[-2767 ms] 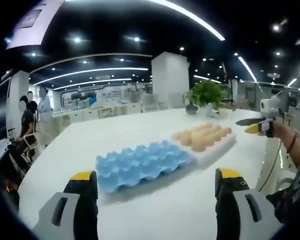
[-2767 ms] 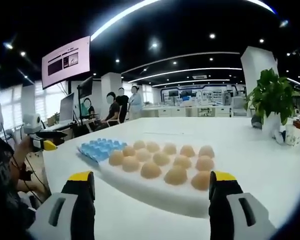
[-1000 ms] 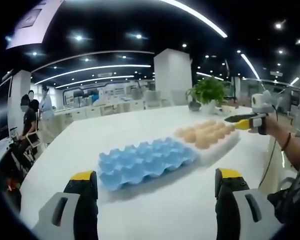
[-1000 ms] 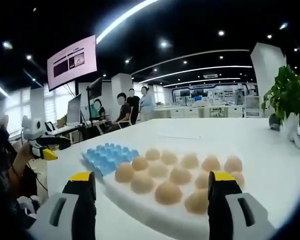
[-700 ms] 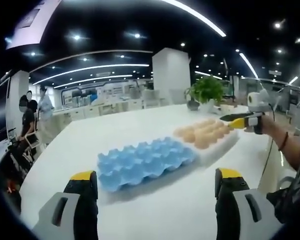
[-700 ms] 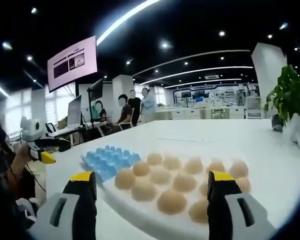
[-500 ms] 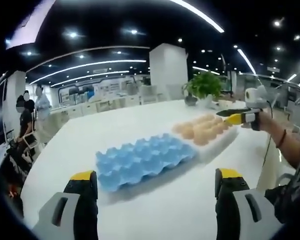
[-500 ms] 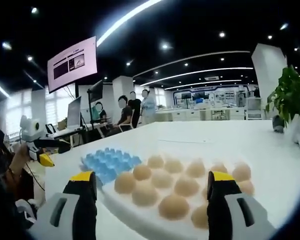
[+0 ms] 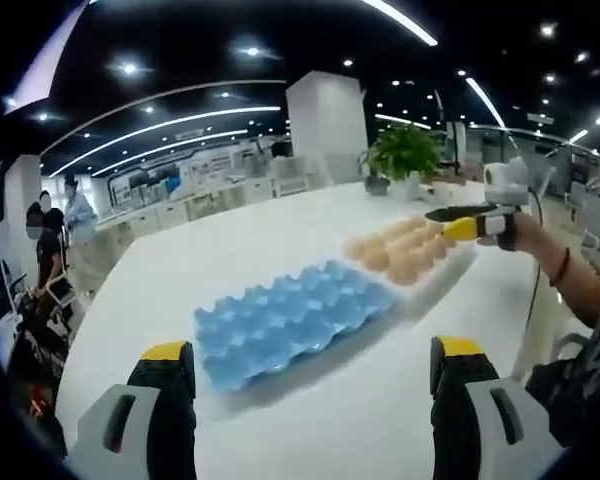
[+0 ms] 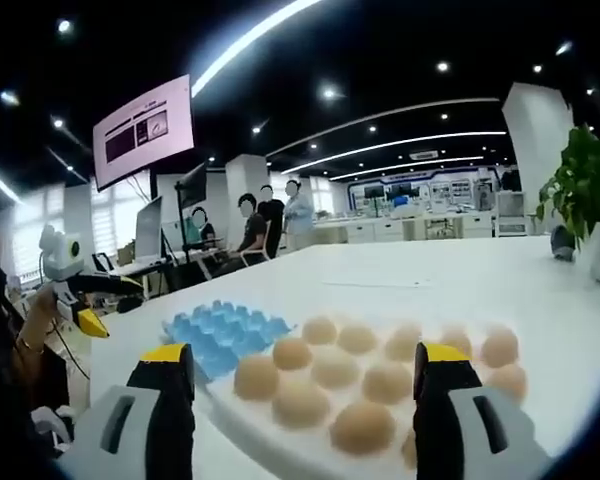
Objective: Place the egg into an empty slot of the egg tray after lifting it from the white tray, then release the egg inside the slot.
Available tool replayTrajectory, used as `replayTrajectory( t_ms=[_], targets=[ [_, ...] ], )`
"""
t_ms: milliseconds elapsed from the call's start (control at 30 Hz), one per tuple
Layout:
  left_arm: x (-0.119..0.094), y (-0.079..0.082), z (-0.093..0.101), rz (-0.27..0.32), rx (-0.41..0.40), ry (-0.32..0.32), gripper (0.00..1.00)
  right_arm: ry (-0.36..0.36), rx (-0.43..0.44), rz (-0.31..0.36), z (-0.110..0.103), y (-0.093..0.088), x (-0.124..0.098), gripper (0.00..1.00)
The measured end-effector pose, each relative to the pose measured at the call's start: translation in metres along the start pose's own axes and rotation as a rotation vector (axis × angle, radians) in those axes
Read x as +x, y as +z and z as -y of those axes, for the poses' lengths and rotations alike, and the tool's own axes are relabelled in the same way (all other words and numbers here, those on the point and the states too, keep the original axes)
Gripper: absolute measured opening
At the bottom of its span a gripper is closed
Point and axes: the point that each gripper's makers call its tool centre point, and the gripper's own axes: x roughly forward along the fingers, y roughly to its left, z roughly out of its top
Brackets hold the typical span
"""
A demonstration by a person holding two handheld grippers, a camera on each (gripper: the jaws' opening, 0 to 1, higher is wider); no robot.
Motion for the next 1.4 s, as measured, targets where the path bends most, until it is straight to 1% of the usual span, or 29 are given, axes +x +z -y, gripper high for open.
replayTrajectory(
  t_ms=[267, 533, 833, 1100, 1200, 1400],
  targets=[
    [0.001, 0.004, -0.001, 0.027, -0.024, -0.006, 1.00, 0.028, 0.009, -0.005, -0.006, -0.002, 0.009, 0.93],
    [0.001, 0.002, -0.002, 0.027, -0.030, -0.006, 1.00, 0.040, 0.022, -0.003, -0.009, -0.003, 0.020, 0.91],
    [0.004, 0.000, -0.002, 0.023, -0.035, -0.005, 0.99, 0.048, 0.024, 0.001, -0.013, 0.000, 0.039, 0.87],
    [0.007, -0.002, -0.003, 0.019, -0.037, -0.009, 0.99, 0.044, 0.036, 0.008, -0.012, 0.002, 0.057, 0.79],
    [0.007, -0.001, -0.004, 0.018, -0.037, -0.010, 0.99, 0.043, 0.042, 0.005, -0.011, 0.002, 0.064, 0.78],
    [0.007, -0.001, -0.006, 0.027, -0.039, -0.006, 0.99, 0.029, 0.027, -0.016, -0.010, -0.002, 0.075, 0.78]
  ],
)
